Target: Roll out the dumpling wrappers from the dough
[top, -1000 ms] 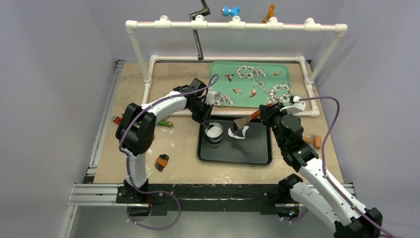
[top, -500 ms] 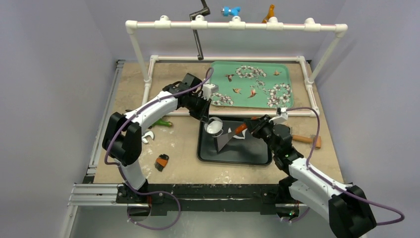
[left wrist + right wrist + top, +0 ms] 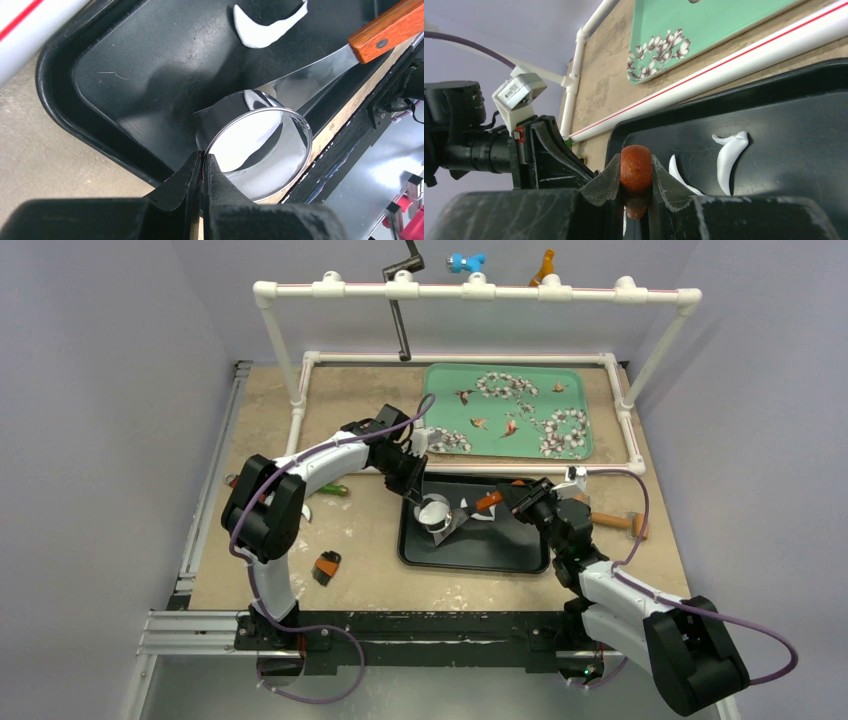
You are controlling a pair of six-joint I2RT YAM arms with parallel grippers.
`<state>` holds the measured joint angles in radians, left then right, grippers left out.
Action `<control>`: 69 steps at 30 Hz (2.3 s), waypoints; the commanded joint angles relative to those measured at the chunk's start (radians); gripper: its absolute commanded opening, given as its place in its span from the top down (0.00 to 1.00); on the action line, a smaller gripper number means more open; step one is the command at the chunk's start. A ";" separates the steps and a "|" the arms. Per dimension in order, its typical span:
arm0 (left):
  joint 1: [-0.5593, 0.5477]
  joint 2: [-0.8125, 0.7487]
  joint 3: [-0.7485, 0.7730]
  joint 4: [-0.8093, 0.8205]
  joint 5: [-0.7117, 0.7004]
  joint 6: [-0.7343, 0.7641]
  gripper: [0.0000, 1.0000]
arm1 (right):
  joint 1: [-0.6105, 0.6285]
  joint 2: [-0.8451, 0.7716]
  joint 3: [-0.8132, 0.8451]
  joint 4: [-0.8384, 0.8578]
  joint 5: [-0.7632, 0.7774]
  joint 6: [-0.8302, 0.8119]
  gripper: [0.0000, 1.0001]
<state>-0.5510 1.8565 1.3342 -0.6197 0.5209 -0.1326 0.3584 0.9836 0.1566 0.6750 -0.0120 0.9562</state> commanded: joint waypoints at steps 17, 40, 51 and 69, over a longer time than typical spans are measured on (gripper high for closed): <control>0.020 0.081 -0.004 0.117 0.067 -0.070 1.00 | -0.133 0.192 -0.189 0.500 -0.151 0.189 1.00; 0.010 -0.110 -0.007 0.048 -0.113 0.120 1.00 | -0.145 -0.181 -0.050 -0.033 -0.057 0.005 1.00; -0.022 -0.058 0.022 -0.002 -0.164 0.194 1.00 | -0.145 -0.417 0.123 -0.120 -0.178 -0.201 1.00; -0.023 0.005 0.065 -0.050 0.034 0.014 1.00 | 0.212 -0.225 0.096 0.345 0.119 -0.496 1.00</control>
<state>-0.5728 1.8427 1.3571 -0.6544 0.4759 -0.0673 0.5533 0.6888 0.2310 0.8288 0.0189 0.5652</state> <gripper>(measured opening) 0.014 0.145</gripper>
